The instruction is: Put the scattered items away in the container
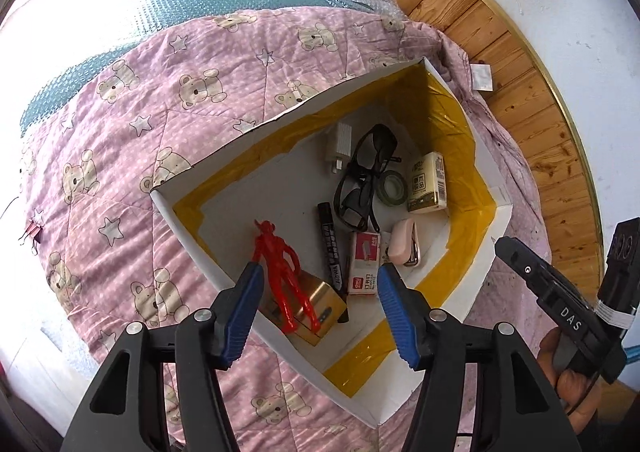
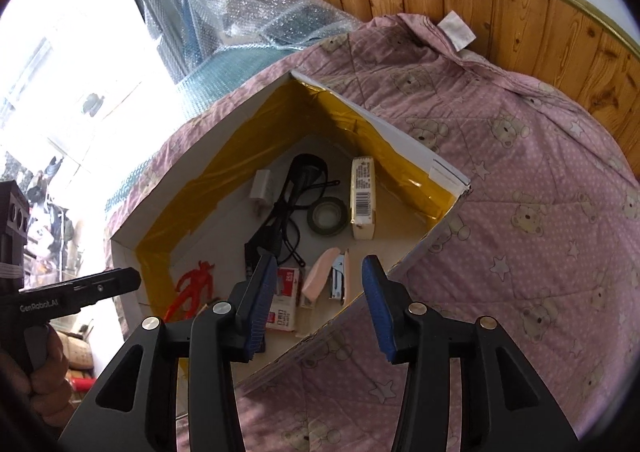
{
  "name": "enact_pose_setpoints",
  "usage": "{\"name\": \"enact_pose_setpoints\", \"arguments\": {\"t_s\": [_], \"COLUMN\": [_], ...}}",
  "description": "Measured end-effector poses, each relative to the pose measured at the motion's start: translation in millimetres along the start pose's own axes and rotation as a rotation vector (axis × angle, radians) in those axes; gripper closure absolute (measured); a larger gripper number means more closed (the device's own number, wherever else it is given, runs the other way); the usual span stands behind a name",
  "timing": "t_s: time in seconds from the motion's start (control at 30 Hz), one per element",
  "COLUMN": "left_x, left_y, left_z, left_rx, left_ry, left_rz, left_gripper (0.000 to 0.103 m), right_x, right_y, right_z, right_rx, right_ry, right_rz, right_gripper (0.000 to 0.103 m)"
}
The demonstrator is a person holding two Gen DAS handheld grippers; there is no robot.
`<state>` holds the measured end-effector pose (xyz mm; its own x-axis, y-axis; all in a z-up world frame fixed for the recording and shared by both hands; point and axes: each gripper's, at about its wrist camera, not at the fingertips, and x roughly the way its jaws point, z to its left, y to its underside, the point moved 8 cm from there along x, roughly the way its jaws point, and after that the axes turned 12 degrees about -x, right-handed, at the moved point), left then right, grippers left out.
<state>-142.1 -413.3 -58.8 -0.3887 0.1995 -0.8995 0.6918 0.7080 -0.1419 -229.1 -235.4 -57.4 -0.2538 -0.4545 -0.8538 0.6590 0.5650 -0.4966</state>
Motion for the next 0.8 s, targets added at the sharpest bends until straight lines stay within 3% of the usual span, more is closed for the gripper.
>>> {"name": "enact_pose_setpoints", "arguments": {"t_s": [0.47, 0.8], "left_x": [-23, -34], "left_y": [27, 44], "left_z": [11, -4], "left_rx": [-0.004, 0.048], "left_ry": [0.012, 0.02], "left_rz": [0.007, 0.011], "left_gripper": [0.043, 0.042], "right_x": [-11, -20], "right_y": [33, 53], "right_z": [55, 77], "right_rx": [-0.077, -0.148], "right_ry": [-0.061, -0.028], "right_rz": [0.076, 0.149], "right_gripper": [0.055, 0.047]}}
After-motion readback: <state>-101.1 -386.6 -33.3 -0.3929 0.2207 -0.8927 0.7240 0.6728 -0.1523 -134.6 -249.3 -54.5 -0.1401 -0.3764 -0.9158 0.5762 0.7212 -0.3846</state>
